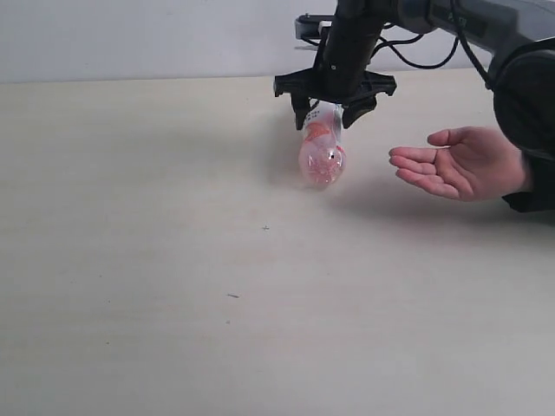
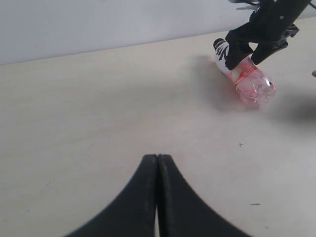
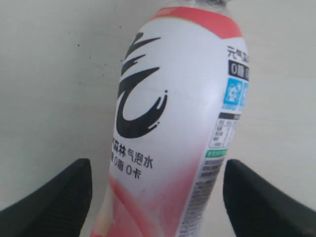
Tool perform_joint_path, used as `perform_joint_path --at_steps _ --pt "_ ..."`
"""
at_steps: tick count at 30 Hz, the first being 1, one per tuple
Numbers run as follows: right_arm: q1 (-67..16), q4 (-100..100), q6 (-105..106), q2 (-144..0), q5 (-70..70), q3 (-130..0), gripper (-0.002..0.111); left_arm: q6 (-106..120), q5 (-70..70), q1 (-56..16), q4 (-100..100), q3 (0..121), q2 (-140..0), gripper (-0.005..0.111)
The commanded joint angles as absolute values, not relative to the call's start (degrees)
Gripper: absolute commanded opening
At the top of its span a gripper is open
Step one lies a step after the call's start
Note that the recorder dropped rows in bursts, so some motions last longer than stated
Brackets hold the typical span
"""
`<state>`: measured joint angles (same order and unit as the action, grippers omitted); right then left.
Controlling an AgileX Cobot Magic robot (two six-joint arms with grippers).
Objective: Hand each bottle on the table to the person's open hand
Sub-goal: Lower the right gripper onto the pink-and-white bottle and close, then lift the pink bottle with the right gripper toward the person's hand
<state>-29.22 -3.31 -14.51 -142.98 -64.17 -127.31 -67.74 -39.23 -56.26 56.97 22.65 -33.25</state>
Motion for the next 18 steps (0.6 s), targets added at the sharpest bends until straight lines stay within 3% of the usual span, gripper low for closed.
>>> perform_joint_path --at_steps 1,5,7,12,16,18 --pt "-29.29 -2.44 -15.54 -144.82 -62.95 -127.94 0.07 -67.72 -39.03 -56.54 57.43 22.38 -32.95 0.0" --pt "-29.29 -2.57 -15.73 -145.68 -62.15 -127.94 0.069 -67.72 -39.03 -56.54 57.43 22.38 -32.95 0.0" --pt "-29.29 -2.57 -15.73 -145.68 -62.18 -127.94 0.063 -67.72 -39.03 -56.54 57.43 22.38 -32.95 0.0" --pt "-29.29 -3.01 -15.73 -145.68 -63.9 -127.94 0.036 -67.72 -39.03 -56.54 57.43 22.38 -32.95 0.0" --pt "-29.29 -3.01 -11.28 -144.84 -66.26 -127.94 0.002 -67.72 -39.03 -56.54 57.43 22.38 -32.95 0.0" --pt "-29.29 -3.01 -10.24 -143.64 -67.45 -127.94 0.0 -67.72 -39.03 -56.54 57.43 22.38 -32.95 0.0"
